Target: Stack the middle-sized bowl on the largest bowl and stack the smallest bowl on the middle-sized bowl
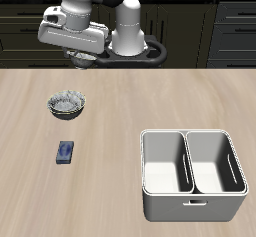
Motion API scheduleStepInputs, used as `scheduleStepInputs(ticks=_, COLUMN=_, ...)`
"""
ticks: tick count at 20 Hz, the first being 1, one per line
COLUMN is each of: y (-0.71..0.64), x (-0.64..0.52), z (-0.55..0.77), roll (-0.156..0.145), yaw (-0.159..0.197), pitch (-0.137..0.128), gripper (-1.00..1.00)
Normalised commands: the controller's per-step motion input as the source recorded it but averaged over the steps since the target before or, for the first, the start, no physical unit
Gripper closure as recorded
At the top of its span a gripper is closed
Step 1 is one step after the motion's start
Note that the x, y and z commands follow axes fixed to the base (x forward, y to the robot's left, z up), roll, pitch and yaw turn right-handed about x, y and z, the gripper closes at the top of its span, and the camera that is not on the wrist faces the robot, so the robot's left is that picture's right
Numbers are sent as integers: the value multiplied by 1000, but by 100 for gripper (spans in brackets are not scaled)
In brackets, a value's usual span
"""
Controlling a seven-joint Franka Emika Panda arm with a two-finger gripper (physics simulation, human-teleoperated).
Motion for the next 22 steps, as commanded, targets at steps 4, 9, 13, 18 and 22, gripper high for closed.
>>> scheduleStepInputs(ticks=4, y=-222, x=133, z=-7, roll=14, yaw=13, pitch=8, gripper=100)
scheduleStepInputs(ticks=9, y=-138, x=77, z=-37, roll=22, yaw=50, pitch=9, gripper=100)
scheduleStepInputs(ticks=13, y=-345, x=67, z=-46, roll=-20, yaw=14, pitch=5, gripper=100)
scheduleStepInputs(ticks=18, y=-231, x=19, z=-177, roll=-38, yaw=-17, pitch=23, gripper=100)
scheduleStepInputs(ticks=22, y=-22, x=43, z=-266, roll=-6, yaw=14, pitch=28, gripper=100)
